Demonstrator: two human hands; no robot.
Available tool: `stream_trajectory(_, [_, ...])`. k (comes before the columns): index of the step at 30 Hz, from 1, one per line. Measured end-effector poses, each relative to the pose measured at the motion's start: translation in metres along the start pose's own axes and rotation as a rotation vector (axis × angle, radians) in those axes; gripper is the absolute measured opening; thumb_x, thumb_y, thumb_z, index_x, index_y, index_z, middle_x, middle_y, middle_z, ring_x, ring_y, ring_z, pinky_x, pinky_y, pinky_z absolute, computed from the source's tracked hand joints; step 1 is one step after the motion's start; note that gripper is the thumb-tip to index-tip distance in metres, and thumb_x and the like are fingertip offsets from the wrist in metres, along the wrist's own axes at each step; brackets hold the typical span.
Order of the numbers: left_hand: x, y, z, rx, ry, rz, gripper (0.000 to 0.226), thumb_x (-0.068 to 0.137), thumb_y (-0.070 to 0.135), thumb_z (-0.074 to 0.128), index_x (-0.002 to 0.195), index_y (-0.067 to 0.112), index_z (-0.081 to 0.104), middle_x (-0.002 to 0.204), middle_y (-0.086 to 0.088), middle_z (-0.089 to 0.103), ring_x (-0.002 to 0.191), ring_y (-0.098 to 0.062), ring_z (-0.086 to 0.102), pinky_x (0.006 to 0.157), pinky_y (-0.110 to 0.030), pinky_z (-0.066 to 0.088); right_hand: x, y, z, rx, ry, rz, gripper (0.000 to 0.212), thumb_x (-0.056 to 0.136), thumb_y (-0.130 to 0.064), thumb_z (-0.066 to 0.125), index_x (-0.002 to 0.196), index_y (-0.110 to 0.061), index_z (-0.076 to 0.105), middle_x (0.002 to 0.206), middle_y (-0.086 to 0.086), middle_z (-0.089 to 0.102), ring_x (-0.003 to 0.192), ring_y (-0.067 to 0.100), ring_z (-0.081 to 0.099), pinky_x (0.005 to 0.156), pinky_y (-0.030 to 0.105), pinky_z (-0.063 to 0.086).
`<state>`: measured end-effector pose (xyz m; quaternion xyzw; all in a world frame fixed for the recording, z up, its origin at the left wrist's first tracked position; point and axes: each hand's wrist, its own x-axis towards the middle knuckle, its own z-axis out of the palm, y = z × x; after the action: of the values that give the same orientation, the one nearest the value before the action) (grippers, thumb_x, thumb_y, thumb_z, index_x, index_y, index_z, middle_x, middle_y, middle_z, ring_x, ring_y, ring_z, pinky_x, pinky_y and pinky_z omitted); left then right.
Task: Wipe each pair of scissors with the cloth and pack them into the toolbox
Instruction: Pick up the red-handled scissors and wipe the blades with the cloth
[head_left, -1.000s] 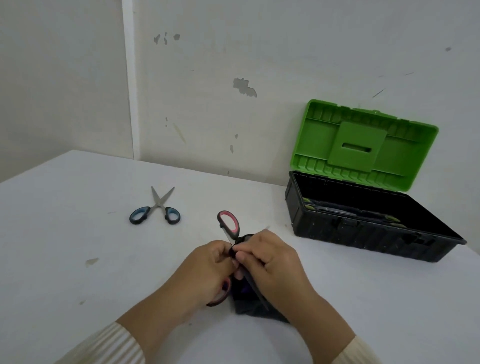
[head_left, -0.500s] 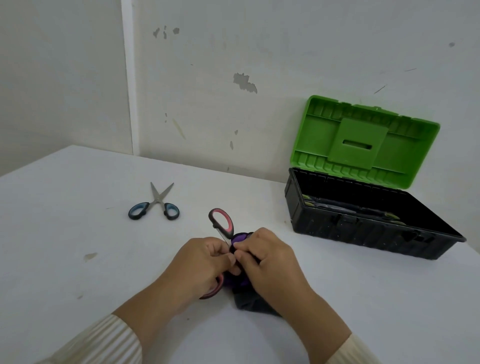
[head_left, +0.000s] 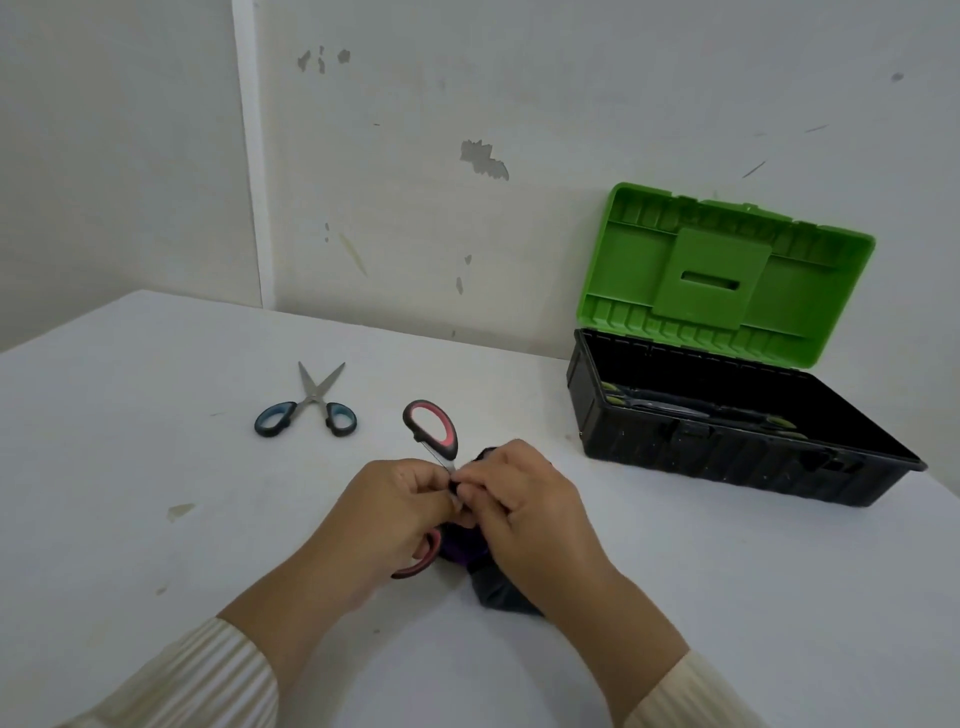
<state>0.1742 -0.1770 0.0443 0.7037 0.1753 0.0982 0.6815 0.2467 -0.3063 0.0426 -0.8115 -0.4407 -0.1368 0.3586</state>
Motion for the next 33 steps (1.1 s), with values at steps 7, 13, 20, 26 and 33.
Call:
stream_trajectory(7, [0.001, -0.002, 0.0, 0.049, -0.004, 0.025, 0.025, 0.085, -0.001, 0.06, 0.064, 0.009, 0.069, 0.055, -0.011, 0.067, 0.037, -0.011, 0.025, 0.038, -0.017, 0.02, -0.001, 0.007, 0.006, -0.029, -0.028, 0.0, 0.012, 0.082, -0.017, 0.056, 0.083, -0.018, 0.068, 0.082, 0.001, 0.06, 0.073, 0.008, 0.054, 0.068, 0.014, 0.043])
stream_trajectory(13, [-0.002, 0.008, -0.009, 0.06, 0.05, 0.106, 0.028, 0.087, 0.001, 0.058, 0.064, 0.011, 0.071, 0.073, -0.01, 0.075, 0.047, -0.017, 0.032, 0.038, -0.018, 0.027, 0.01, 0.048, -0.024, 0.08, 0.205, 0.466, 0.021, 0.085, -0.013, 0.056, 0.09, -0.03, 0.066, 0.09, -0.002, 0.061, 0.081, 0.01, 0.056, 0.073, 0.015, 0.041])
stream_trajectory(20, [0.002, -0.007, -0.022, 0.986, 0.382, 0.926, 0.023, 0.084, 0.019, 0.055, 0.091, 0.018, 0.077, 0.05, 0.007, 0.052, 0.05, -0.008, 0.045, 0.047, -0.017, 0.039, 0.006, 0.013, -0.04, 0.625, 0.032, 0.505, 0.028, 0.085, -0.038, 0.058, 0.074, -0.017, 0.074, 0.084, -0.004, 0.067, 0.077, 0.004, 0.062, 0.067, 0.016, 0.044])
stream_trajectory(26, [0.01, -0.022, -0.015, 1.096, 0.451, 0.894, 0.031, 0.081, 0.023, 0.049, 0.097, 0.021, 0.076, 0.053, 0.007, 0.059, 0.05, -0.021, 0.052, 0.036, -0.029, 0.043, 0.002, 0.002, -0.031, 0.51, -0.268, 0.525, 0.037, 0.075, -0.052, 0.059, 0.07, -0.017, 0.07, 0.088, 0.002, 0.061, 0.083, 0.018, 0.06, 0.076, 0.03, 0.046])
stream_trajectory(33, [0.008, -0.015, -0.01, 0.872, 0.468, 0.688, 0.02, 0.08, 0.029, 0.066, 0.099, 0.031, 0.066, 0.066, 0.014, 0.069, 0.066, -0.014, 0.058, 0.056, -0.031, 0.051, 0.002, -0.002, -0.027, 0.356, -0.327, 0.411, 0.03, 0.084, -0.035, 0.06, 0.057, -0.022, 0.06, 0.082, 0.0, 0.055, 0.064, 0.004, 0.05, 0.062, 0.016, 0.039])
